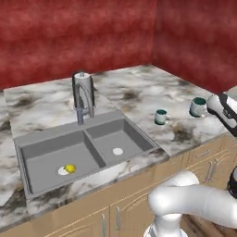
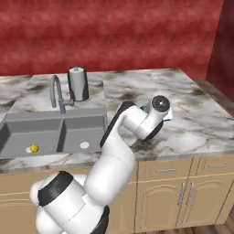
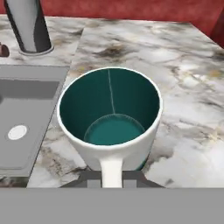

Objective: Clear the mugs and bowl far away from the sink.

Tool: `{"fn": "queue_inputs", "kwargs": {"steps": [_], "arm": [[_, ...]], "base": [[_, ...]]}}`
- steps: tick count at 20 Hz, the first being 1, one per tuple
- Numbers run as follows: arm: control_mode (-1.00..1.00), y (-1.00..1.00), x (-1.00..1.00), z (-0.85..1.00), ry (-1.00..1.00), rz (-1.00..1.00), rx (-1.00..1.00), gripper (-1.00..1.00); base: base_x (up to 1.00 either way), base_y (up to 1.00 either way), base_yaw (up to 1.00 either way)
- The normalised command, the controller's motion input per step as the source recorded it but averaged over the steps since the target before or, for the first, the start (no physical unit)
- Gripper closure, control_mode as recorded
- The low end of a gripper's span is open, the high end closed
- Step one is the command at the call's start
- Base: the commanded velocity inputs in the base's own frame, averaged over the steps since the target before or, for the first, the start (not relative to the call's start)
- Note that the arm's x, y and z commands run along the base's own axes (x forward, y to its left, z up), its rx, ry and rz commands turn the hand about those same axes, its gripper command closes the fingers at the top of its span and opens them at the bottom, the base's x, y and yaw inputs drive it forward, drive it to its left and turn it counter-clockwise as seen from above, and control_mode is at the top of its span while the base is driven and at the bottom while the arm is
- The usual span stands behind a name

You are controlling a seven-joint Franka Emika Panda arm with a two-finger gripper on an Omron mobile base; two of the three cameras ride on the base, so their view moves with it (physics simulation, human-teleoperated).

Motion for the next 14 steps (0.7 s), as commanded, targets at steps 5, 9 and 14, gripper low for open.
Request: {"fn": "queue_inputs", "kwargs": {"steps": [5, 9, 14], "arm": [[1.00, 0.00, 0.00, 0.00, 0.00, 0.00, 0.00, 1.00], [1.00, 0.00, 0.00, 0.00, 0.00, 0.00, 0.00, 1.00], [1.00, 0.00, 0.00, 0.00, 0.00, 0.00, 0.00, 1.00]], "base": [[-0.40, 0.02, -0.96], [-0.16, 0.03, -1.00], [0.00, 0.00, -1.00]]}}
